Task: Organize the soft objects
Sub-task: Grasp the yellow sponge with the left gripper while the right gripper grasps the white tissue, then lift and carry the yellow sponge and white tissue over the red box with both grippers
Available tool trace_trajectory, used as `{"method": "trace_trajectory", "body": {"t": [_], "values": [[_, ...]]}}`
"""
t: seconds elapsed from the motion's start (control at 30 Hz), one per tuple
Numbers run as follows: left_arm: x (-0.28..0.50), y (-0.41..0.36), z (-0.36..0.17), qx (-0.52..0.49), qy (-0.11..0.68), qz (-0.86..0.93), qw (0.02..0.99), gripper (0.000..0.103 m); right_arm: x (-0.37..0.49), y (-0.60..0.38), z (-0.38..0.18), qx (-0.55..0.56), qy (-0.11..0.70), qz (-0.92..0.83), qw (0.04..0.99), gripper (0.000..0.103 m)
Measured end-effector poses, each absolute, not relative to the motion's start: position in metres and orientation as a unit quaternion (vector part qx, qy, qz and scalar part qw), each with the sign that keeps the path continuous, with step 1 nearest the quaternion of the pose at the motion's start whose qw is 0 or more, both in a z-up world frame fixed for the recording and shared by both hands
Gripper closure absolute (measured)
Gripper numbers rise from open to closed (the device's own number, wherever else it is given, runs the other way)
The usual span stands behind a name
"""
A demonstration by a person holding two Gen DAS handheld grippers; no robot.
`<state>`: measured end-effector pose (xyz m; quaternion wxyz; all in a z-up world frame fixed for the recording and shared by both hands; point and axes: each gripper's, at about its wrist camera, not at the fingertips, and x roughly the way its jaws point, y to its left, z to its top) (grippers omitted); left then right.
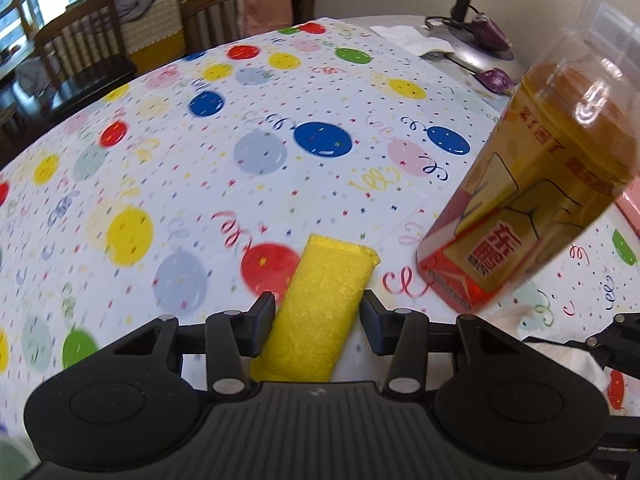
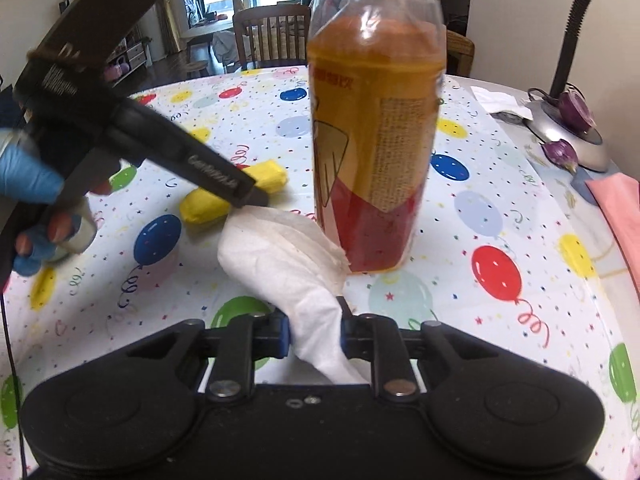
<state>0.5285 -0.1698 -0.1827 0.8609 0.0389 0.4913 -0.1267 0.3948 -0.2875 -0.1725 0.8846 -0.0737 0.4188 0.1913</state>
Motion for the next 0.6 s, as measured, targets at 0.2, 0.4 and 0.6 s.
{"method": "trace_trajectory", "body": {"t": [0.2,0.4,0.6], "values": [[0.503,-0.159,-0.165,0.009,0.494,-0.110,0.863,0.058,0.382,-0.286,-0.155,-0.067,0.410,0.195,0.888,0.084],[0.474,-0.151,-0.137,-0.011,0.482,-0.100,0.870,0.058,0.364,-0.283,-0.123,-0.057,0.399,0.215,0.889,0.084],[0.444,-0.133,-0.105,-0.030,0.467,-0.084,0.880,0.058,0.348,-0.273,-0.093,-0.064,0.384,0.238,0.890,0.083]]}}
